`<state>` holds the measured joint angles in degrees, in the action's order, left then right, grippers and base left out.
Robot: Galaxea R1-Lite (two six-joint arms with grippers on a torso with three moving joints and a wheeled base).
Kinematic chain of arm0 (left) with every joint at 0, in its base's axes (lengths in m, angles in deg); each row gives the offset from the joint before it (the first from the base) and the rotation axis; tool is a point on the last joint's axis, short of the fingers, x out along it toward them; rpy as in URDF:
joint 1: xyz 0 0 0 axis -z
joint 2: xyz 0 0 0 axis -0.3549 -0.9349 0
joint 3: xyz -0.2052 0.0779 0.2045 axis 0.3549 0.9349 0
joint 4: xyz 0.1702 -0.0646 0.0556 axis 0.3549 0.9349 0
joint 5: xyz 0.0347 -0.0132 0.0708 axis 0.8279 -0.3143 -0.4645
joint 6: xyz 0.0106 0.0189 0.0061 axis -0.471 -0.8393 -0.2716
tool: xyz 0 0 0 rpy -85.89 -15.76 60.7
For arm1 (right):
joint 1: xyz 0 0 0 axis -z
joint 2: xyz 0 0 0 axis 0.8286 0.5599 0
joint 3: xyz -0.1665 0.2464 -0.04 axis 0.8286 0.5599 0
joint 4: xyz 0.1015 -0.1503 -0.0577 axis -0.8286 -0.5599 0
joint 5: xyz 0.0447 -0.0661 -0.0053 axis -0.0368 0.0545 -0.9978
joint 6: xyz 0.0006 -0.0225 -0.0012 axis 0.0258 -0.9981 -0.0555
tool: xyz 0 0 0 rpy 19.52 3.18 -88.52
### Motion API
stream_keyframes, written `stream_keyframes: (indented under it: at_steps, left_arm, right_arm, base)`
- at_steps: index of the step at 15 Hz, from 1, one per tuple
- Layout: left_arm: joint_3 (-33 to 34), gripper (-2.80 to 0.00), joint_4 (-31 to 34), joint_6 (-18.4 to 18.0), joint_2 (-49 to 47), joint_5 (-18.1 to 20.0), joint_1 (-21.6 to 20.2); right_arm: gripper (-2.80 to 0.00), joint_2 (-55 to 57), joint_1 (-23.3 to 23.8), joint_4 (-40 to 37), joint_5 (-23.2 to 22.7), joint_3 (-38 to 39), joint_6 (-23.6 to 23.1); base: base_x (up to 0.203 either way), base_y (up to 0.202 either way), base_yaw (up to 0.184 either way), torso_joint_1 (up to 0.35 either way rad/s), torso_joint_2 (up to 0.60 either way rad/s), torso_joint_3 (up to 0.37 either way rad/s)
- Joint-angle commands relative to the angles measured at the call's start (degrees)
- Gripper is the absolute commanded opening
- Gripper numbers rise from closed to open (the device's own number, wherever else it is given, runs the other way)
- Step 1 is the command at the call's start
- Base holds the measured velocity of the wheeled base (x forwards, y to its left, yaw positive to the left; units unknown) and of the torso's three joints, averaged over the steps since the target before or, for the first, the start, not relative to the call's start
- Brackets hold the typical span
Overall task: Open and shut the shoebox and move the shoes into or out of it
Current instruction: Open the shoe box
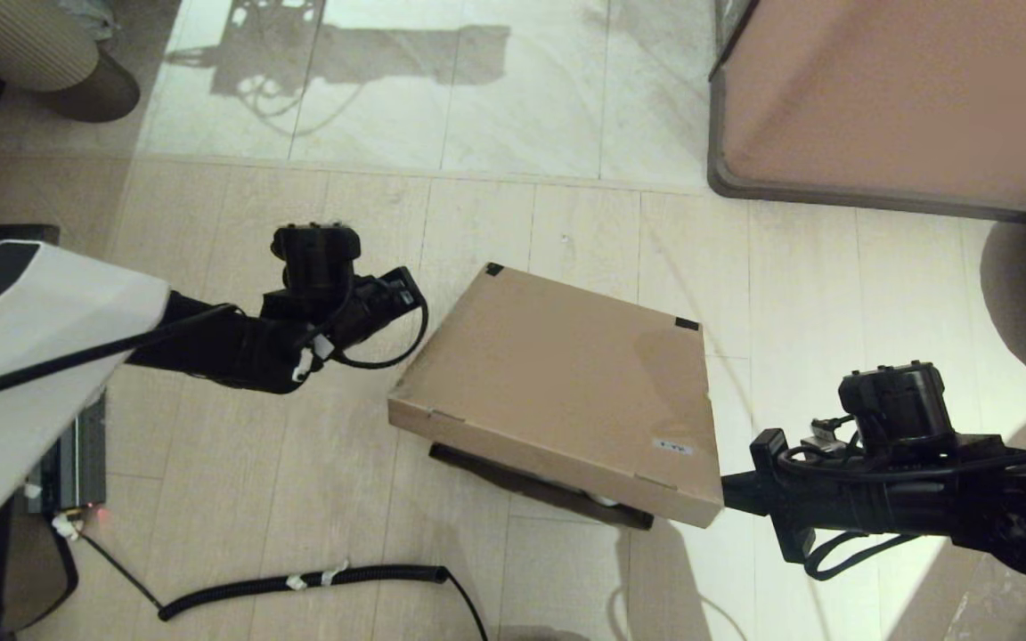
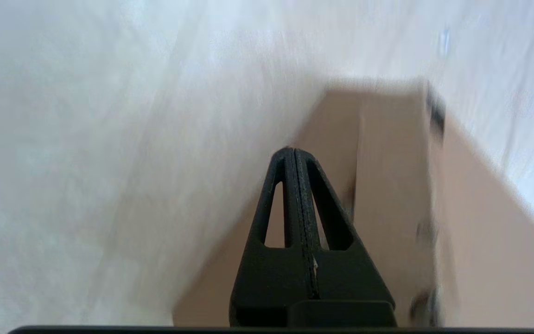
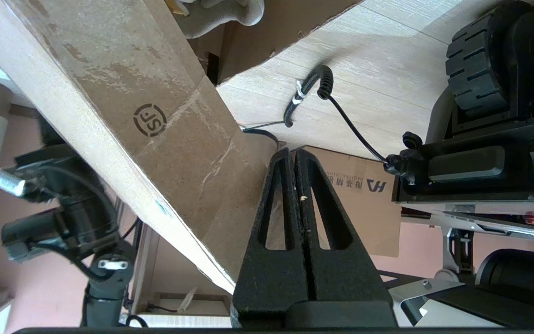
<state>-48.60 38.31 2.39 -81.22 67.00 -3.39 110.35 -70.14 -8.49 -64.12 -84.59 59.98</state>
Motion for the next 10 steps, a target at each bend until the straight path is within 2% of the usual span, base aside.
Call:
stream_keyframes:
  at_steps: [1,2,6,10]
  left_arm:
    - [-2.3,-2.8,-0.2,1.5,1.2,-0.3,-1.3]
    - [-3.2,-2.8,0.0,2.5,1.8,-0.4,-2.0]
    - [-3.0,-2.8,0.8,2.6,3.1,-0.6,-5.0]
    - [-1.1,-2.8,2.1,2.6,2.8,-1.6,-5.7]
  right_arm:
    - [-2.8,0.1,0.0,0.2,-0.3,0.0,0.5]
    - [-2.8,0.1,0.0,0.2,-0.3,0.0,0.5]
    - [-2.8,0.1,0.0,2.0,-0.3,0.0,0.6]
    - [-2.8,-0.4,0.0,2.7,-0.4,-1.9,1.1]
  base:
    - [0.0,0.0,0.0,0.0,0.0,0.0]
    - [0.0,0.0,0.0,0.0,0.0,0.0]
    - [0.0,0.0,0.0,0.0,0.0,0.0]
    - [0.0,0.0,0.0,0.0,0.0,0.0]
